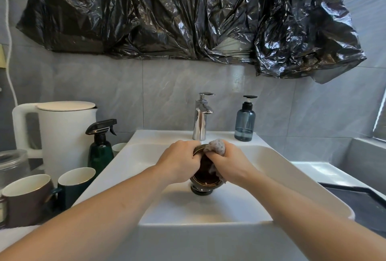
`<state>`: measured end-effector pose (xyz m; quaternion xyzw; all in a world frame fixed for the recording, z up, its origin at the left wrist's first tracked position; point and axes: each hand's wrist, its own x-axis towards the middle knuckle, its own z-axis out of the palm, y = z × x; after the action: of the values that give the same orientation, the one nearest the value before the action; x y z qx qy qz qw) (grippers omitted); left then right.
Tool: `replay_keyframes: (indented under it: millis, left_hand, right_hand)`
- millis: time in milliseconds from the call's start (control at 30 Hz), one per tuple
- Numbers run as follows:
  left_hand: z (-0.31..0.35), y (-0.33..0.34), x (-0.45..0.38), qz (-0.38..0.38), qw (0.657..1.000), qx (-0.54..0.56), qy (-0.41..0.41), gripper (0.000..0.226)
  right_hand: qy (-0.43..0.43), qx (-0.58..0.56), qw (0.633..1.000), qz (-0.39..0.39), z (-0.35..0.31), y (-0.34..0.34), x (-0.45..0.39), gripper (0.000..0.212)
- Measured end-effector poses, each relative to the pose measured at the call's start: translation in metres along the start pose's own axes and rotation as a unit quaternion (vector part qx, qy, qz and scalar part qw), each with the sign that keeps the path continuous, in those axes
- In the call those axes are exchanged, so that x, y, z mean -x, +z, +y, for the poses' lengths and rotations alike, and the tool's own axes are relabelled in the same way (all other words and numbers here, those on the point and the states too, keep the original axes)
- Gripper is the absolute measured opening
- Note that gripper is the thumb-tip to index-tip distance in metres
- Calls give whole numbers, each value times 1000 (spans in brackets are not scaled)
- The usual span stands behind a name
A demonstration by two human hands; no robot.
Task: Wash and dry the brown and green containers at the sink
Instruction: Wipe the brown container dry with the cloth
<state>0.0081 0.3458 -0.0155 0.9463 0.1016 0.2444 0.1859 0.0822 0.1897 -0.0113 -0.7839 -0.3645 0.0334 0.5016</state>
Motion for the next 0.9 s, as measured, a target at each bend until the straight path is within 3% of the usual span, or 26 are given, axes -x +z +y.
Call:
replay_keyframes:
  millis: [233,400,600,733,900]
  left_hand:
    - [1,-2,-3,62,996,55,-38,21]
    - [4,0,-3,30,994,88,-59,33]
    - [4,4,-6,107,994,19,-30,23]
    - [-5,-5,-4,134,989,-68,1,11]
    - [4,-11,0,130,986,-91,45,13]
  right_hand:
    - [-26,36,996,78,9,1,-12,18]
    - [-29,-21,988,148,7,-3,-14,33]
    - [-2,-82,995,48,8,4,-13,41]
    - [2,-20,1000,-6,14,6,-11,31]
    - [-21,-32,999,12,9,4,-9,11]
